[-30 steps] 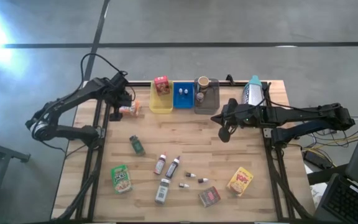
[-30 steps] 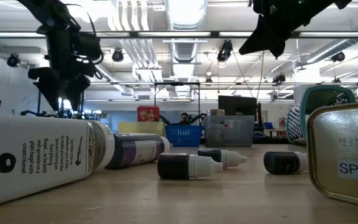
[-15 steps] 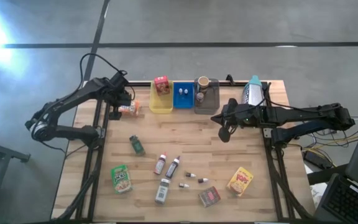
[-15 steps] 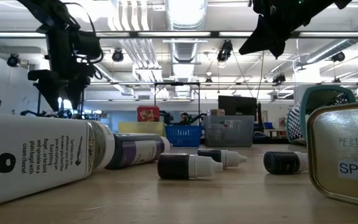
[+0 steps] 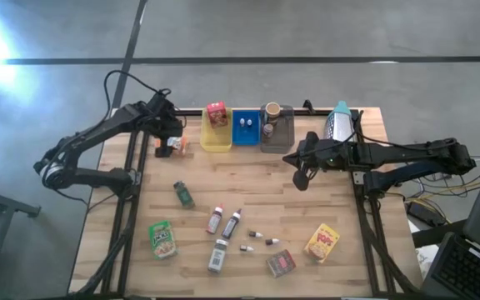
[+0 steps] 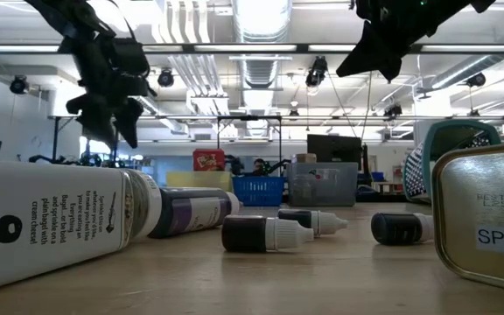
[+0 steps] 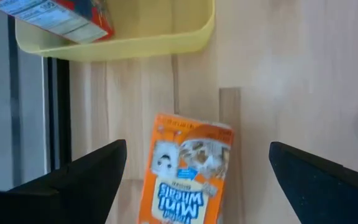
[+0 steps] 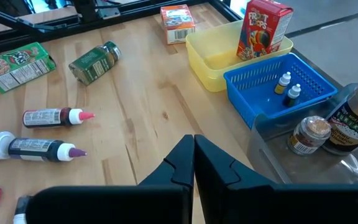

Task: Pick & Place Kitchen Items
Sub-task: Put the orange cereal box into the yellow bin

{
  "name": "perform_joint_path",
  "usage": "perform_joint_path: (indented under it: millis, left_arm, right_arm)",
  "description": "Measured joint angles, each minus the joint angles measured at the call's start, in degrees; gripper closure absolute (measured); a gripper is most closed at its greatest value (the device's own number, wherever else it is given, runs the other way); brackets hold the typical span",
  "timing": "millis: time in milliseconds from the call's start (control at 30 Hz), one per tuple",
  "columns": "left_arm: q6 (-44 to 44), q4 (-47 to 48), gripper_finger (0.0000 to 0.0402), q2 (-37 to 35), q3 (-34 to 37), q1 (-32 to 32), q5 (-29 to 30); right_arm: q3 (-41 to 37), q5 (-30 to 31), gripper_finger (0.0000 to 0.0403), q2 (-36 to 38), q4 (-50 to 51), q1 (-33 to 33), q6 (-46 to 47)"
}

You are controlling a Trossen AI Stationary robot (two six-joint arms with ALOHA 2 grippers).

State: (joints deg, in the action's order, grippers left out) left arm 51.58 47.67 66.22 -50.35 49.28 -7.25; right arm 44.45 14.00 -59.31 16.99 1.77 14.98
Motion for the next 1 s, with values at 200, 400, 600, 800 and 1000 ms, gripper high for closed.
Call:
perform_joint_path:
  millis: [200, 400, 600, 800, 1000]
  left_arm:
    - [-1.01, -0.77, 0.0002, 0.12, -0.01, 0.0, -3.36]
    - [-0.86, -3.37, 0.0002, 2.48, -1.17, 0.0, -3.89]
    - [-0.4, -2.28, 0.0002, 6.24, -2.21, -0.13, -3.85]
    - [2.56, -1.8, 0.0002, 7.68, -2.25, -0.13, -3.54]
    - [2.26, -1.69, 0.0002, 8.26, -2.29, 0.38, 0.59]
  right_arm:
    - [0.0, 0.01, 0.0394, 0.0, 0.0, -0.01, 0.01]
    - [0.0, 0.02, 0.0394, -0.01, 0.02, 0.0, 0.0]
    - [0.0, 0.02, 0.0394, -0.02, 0.01, 0.01, 0.02]
    - [0.0, 0.02, 0.0394, -0.02, 0.02, -0.01, 0.0]
    - [0.0, 0.01, 0.0394, -0.02, 0.01, 0.0, 0.01]
